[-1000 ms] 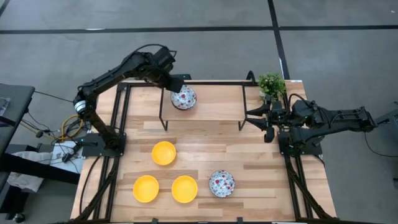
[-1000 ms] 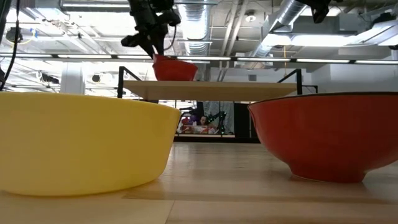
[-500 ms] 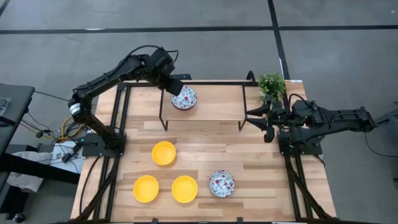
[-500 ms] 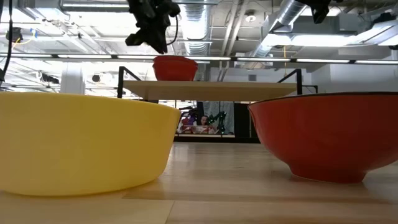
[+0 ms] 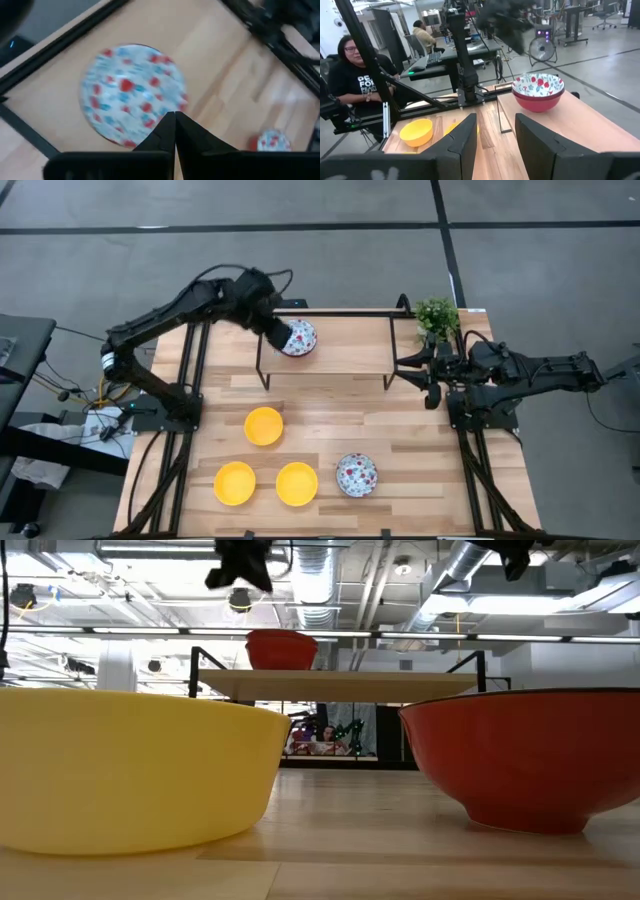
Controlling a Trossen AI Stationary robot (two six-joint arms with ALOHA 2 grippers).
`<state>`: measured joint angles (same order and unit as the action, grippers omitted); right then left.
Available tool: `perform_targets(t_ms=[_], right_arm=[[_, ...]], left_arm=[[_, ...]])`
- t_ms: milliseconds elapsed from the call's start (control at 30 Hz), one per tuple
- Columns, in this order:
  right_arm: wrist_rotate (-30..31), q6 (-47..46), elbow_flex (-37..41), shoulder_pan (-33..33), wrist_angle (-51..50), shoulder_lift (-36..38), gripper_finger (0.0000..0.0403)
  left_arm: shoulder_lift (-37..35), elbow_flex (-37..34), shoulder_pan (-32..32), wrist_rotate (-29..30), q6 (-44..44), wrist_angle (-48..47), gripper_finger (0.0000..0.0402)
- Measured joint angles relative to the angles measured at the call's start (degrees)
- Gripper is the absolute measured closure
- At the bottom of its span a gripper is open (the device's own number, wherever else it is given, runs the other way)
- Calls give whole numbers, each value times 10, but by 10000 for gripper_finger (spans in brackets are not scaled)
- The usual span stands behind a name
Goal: Pick & Place Mini bowls
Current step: Stack the white patterned bowl on the white patterned bowl on the shelf
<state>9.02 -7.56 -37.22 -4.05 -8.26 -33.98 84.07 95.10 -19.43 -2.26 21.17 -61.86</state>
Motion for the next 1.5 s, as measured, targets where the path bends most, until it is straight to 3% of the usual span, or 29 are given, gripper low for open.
perform_targets(t_ms=[133,433,667,933,1200,1367,1500], right_arm=[[0,0,0,0,-6,0,280],[0,0,0,0,-4,0,280],[0,-7,0,0,4,-1,280],[-2,-45,0,-17,51,-1,280],[11,-20,-9,-114,158,-56,284],[68,-19,-66,-174,140,-130,290],[94,-50,-141,-205,46,-186,296]], left_arm=[[-45,-44,77,33,16,-1,396],[-151,-187,243,137,179,5,396],[-233,-304,333,222,198,67,396],[-378,-444,355,238,161,188,396],[-538,-533,355,237,113,201,396],[-642,-568,355,252,80,205,396],[-695,-588,355,252,61,208,396]])
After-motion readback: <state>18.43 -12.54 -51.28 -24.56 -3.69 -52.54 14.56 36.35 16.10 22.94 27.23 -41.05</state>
